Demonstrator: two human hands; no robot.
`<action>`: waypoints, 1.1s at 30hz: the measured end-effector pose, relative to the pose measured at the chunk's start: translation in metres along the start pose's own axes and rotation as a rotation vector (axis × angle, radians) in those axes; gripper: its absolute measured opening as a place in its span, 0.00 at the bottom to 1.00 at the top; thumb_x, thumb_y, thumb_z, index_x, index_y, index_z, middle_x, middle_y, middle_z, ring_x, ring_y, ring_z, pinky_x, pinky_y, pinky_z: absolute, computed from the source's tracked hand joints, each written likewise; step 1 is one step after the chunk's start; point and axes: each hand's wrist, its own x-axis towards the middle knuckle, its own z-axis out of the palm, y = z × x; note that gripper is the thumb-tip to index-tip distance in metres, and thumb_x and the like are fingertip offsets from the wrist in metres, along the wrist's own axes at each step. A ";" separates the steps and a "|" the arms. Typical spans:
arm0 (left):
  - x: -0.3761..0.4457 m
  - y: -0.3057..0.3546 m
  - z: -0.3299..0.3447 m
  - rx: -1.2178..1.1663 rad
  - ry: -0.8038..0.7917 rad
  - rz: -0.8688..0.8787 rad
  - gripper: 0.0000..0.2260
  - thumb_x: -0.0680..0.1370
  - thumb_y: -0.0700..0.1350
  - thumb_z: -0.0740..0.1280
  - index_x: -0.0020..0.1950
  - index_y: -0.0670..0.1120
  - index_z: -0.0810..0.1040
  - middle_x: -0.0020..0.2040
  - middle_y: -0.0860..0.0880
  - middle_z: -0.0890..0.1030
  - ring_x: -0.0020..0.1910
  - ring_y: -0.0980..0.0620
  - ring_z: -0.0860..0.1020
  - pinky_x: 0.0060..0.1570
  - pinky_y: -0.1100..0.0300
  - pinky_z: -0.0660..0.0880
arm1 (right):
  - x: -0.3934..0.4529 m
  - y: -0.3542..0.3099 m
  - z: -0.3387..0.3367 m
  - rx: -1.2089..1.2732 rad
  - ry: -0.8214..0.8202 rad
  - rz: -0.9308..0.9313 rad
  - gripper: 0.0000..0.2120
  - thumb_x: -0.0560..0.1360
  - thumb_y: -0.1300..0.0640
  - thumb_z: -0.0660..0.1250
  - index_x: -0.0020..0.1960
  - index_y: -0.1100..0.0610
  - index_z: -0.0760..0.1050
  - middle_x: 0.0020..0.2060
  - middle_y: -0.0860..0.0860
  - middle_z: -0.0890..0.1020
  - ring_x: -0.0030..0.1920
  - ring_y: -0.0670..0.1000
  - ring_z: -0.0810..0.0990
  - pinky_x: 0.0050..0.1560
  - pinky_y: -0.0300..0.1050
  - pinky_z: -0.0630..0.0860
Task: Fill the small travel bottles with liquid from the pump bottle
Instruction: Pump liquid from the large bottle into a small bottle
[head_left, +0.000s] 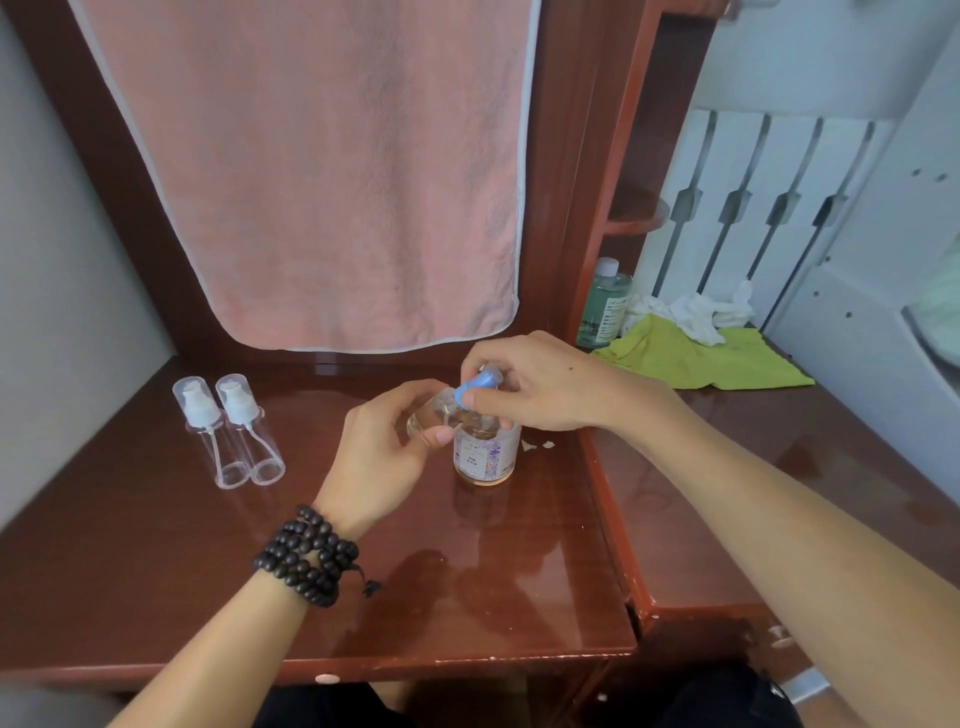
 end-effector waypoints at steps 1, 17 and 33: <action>0.000 0.000 0.000 -0.004 -0.008 -0.006 0.18 0.72 0.39 0.73 0.55 0.59 0.79 0.47 0.61 0.84 0.50 0.60 0.81 0.53 0.61 0.76 | 0.000 0.001 0.001 0.016 0.027 0.002 0.06 0.80 0.52 0.70 0.49 0.54 0.80 0.30 0.49 0.84 0.33 0.46 0.85 0.36 0.43 0.80; 0.005 -0.023 -0.026 0.176 -0.035 0.033 0.24 0.70 0.50 0.76 0.65 0.53 0.75 0.57 0.63 0.78 0.55 0.69 0.74 0.56 0.71 0.70 | 0.029 -0.002 0.019 0.026 0.042 0.017 0.05 0.79 0.53 0.71 0.49 0.54 0.81 0.30 0.49 0.83 0.32 0.43 0.82 0.39 0.41 0.79; -0.046 -0.074 -0.158 0.121 0.367 -0.123 0.10 0.77 0.40 0.69 0.57 0.49 0.79 0.50 0.57 0.83 0.49 0.59 0.81 0.45 0.71 0.75 | 0.162 -0.041 0.131 -0.180 -0.281 0.110 0.08 0.73 0.52 0.72 0.42 0.57 0.79 0.36 0.57 0.84 0.36 0.55 0.87 0.44 0.53 0.84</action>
